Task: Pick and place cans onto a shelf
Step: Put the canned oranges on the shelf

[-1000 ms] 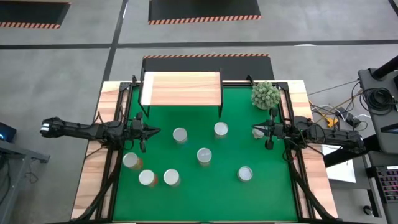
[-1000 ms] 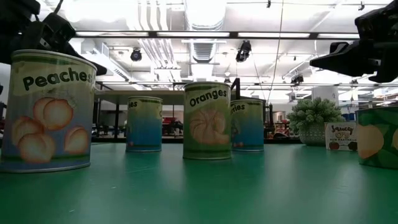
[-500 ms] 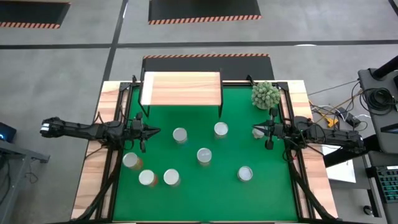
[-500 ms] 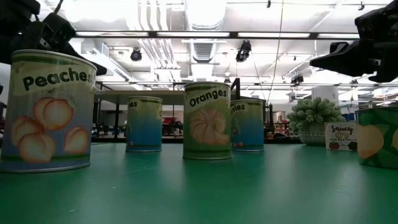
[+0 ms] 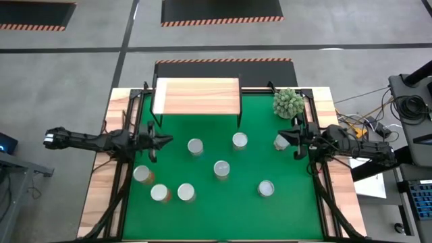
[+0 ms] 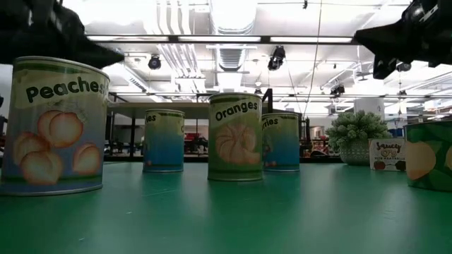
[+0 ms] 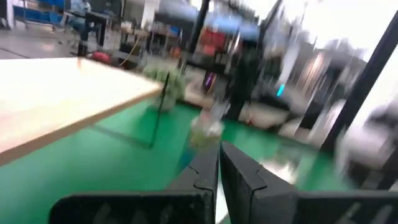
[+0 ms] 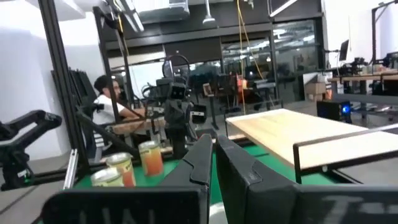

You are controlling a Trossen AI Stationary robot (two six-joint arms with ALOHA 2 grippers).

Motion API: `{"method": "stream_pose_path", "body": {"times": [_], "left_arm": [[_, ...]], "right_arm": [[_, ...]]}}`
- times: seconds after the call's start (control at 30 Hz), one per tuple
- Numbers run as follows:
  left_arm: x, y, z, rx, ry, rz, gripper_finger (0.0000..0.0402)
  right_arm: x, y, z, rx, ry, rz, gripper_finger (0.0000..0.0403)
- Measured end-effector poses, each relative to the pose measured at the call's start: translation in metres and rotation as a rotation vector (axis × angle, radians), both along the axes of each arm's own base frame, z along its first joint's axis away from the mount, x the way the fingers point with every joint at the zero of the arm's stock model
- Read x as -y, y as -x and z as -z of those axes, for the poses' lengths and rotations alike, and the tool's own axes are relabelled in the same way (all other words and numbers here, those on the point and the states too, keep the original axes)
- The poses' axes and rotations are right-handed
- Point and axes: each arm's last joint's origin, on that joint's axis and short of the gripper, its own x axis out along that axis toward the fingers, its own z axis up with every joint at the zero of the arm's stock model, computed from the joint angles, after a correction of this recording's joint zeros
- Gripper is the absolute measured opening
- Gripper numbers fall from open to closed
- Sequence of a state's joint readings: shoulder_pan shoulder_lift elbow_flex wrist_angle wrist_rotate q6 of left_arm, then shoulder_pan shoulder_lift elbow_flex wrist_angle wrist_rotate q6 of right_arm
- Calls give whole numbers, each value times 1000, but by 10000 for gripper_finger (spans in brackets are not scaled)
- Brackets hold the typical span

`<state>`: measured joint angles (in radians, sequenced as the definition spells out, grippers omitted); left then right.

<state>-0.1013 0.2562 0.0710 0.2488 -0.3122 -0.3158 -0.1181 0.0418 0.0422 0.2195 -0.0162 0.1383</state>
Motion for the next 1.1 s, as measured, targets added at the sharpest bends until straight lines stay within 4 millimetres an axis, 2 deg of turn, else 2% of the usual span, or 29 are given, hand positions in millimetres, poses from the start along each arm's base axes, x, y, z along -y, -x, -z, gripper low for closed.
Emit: {"method": "stream_pose_path", "body": {"times": [0.1,0.23,0.37,0.47,0.63,0.77,0.93,1.1], "left_arm": [[0,1,-10,111,37,3,0],[0,3,-17,178,37,2,0],[0,4,-23,260,100,23,0],[0,8,-33,359,49,49,0],[2,13,-45,484,-39,103,0],[2,12,-45,480,-54,94,0],[2,9,-42,427,-163,56,0],[3,4,-39,396,-182,54,0]], "right_arm": [[0,0,0,0,26,7,11],[0,0,1,-20,103,23,11],[0,0,2,-31,104,23,11],[0,0,0,-25,100,22,11],[0,1,-5,50,-136,-21,11],[1,-1,-10,98,-164,-30,11],[1,-10,-15,129,-134,-27,11],[4,-31,-17,12,-131,-16,11]]}}
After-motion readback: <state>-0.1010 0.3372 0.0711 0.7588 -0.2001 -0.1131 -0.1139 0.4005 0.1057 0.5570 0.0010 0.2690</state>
